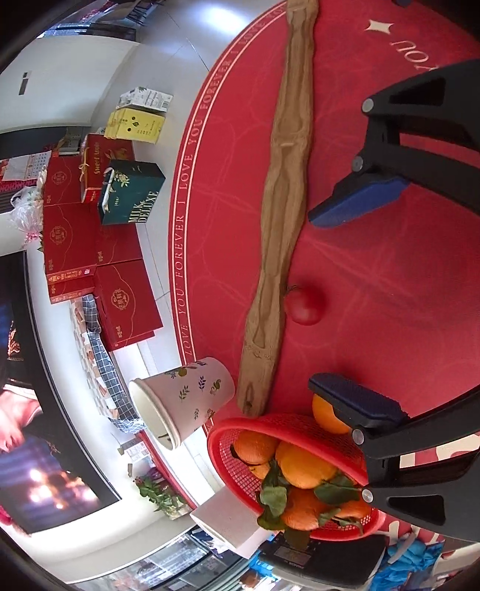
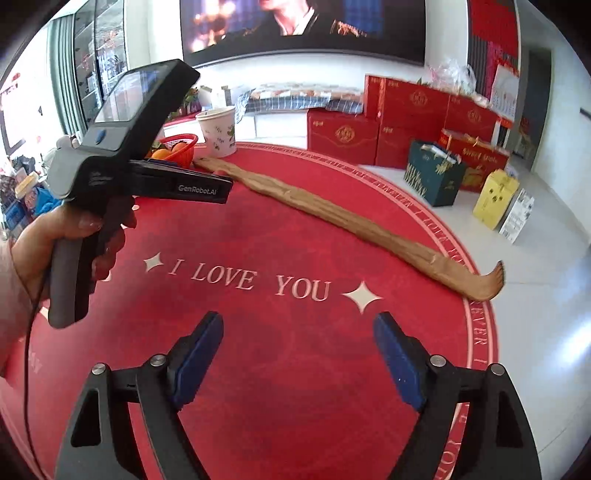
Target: Organize fruits
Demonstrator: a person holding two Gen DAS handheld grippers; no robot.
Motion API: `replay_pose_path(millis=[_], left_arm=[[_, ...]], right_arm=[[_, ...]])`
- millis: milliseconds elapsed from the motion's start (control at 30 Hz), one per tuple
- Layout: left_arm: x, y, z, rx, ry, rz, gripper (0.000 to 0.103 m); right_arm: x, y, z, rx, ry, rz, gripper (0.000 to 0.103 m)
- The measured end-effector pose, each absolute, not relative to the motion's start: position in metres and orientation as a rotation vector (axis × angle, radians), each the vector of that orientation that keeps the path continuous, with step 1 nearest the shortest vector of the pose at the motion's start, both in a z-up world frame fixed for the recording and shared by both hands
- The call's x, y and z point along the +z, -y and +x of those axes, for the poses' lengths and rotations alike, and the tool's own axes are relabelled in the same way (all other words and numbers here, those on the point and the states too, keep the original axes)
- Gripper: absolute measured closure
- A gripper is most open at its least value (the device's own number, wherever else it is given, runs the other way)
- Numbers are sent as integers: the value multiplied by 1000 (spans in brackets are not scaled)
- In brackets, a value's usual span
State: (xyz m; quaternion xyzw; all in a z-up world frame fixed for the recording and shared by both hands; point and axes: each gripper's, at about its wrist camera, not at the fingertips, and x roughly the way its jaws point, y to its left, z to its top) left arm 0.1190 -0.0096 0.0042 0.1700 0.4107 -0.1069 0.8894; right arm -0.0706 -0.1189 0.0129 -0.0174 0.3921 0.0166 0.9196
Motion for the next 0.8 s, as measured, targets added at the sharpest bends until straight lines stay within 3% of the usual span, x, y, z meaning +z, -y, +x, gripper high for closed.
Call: replay_pose_path(millis=[133, 233, 267, 300, 333, 400, 667, 800], left_arm=[[1, 11, 125, -233, -851, 303, 33], [3, 10, 125, -271, -872, 250, 60], [3, 10, 123, -284, -876, 245, 75], [4, 10, 121, -302, -876, 243, 80], [4, 10, 118, -298, -871, 246, 80], [5, 3, 109, -300, -869, 233, 80], [9, -46, 65, -292, -899, 158, 80], [11, -56, 49, -293, -898, 175, 78]], right_arm=[[4, 141, -52, 129, -873, 163, 18], [5, 141, -44, 150, -870, 183, 14], [5, 138, -43, 152, -872, 178, 14], [5, 134, -40, 154, -874, 172, 14], [5, 130, -38, 167, -875, 169, 13], [5, 121, -29, 238, -878, 189, 0], [5, 142, -19, 363, -874, 470, 0], [11, 146, -27, 314, -888, 424, 0]])
